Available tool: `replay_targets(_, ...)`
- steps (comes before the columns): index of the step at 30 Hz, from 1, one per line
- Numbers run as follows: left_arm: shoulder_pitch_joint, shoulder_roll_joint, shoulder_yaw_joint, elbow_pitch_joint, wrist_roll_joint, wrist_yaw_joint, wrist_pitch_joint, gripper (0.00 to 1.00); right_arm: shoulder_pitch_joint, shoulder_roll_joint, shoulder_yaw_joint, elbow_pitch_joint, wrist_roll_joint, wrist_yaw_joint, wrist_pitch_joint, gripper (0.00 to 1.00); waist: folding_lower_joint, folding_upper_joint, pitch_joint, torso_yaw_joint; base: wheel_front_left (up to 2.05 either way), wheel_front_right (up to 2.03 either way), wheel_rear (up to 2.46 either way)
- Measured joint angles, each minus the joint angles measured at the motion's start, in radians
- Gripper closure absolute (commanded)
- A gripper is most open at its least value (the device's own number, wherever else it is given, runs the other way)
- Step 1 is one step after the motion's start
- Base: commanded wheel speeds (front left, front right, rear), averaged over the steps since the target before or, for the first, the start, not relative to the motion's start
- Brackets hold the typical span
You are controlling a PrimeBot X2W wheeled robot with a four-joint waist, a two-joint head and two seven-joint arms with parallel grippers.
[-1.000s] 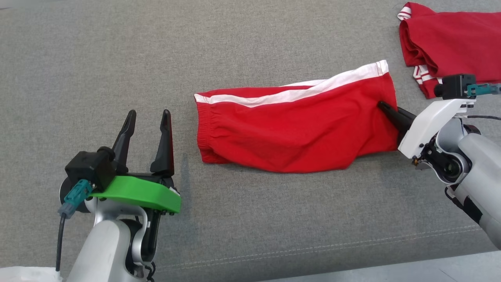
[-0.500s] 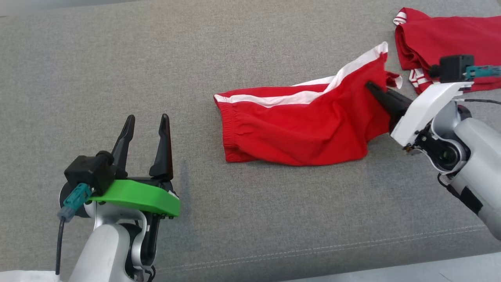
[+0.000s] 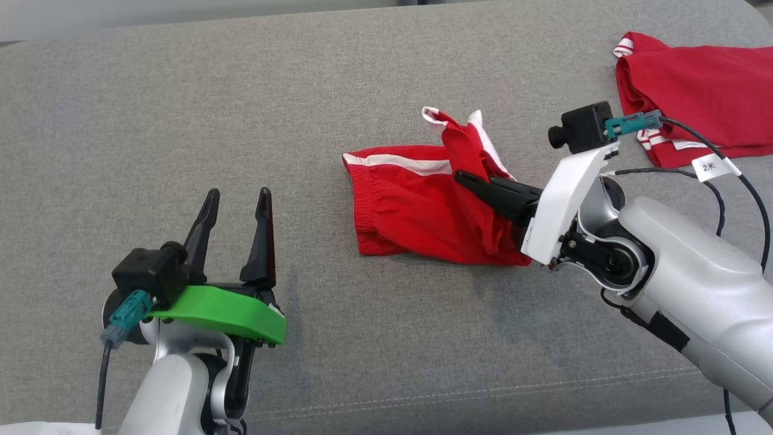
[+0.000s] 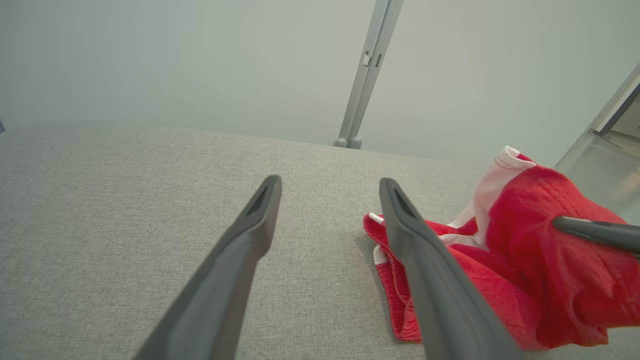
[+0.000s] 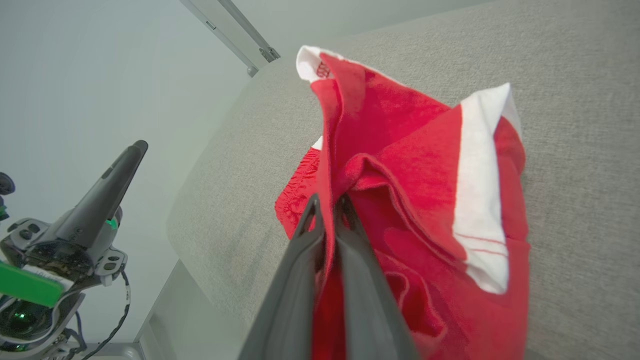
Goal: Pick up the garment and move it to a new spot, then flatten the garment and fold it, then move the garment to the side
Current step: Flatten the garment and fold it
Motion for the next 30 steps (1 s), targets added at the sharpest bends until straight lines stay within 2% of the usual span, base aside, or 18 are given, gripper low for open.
replay_targets(11,0.010,-0.008,-0.009,0.001,-0.009,0.000,0.000,0.00,-0.060,0.037,0.022,0.087,-0.014,-0.001,0.057,1.00,0.0000,0.0000,-0.011,0.048,0.00,0.00,0.00)
replay_targets(22,0.015,-0.015,-0.021,0.002,-0.019,0.000,-0.005,0.00,-0.110,0.108,0.080,0.193,-0.064,-0.037,0.116,1.00,0.0000,0.0000,-0.005,0.107,0.00,0.00,0.00)
replay_targets(23,0.015,-0.015,-0.021,0.003,-0.021,0.000,-0.005,0.00,-0.116,0.113,0.088,0.203,-0.067,-0.037,0.123,0.95,0.0000,0.0000,-0.003,0.111,0.00,0.00,0.00)
replay_targets(25,0.015,-0.015,-0.021,0.004,-0.025,0.000,-0.006,0.00,-0.124,0.120,0.105,0.220,-0.091,-0.044,0.124,0.49,0.0000,0.0000,-0.001,0.118,0.00,0.00,0.00)
replay_targets(26,0.015,-0.016,-0.018,0.005,-0.026,0.000,-0.006,0.00,-0.130,0.124,0.116,0.228,-0.102,-0.044,0.132,0.16,0.0000,0.0000,0.000,0.120,0.00,0.00,0.00)
replay_targets(27,0.015,-0.016,-0.016,0.006,-0.026,0.000,-0.007,0.00,-0.138,0.128,0.125,0.235,-0.114,-0.044,0.135,0.00,0.0000,0.0000,0.001,0.122,0.00,0.00,0.00)
replay_targets(30,0.015,-0.017,-0.013,0.011,-0.026,0.000,-0.015,0.00,-0.162,0.142,0.146,0.247,-0.143,-0.043,0.143,0.00,0.0000,0.0000,0.001,0.123,0.00,0.00,0.00)
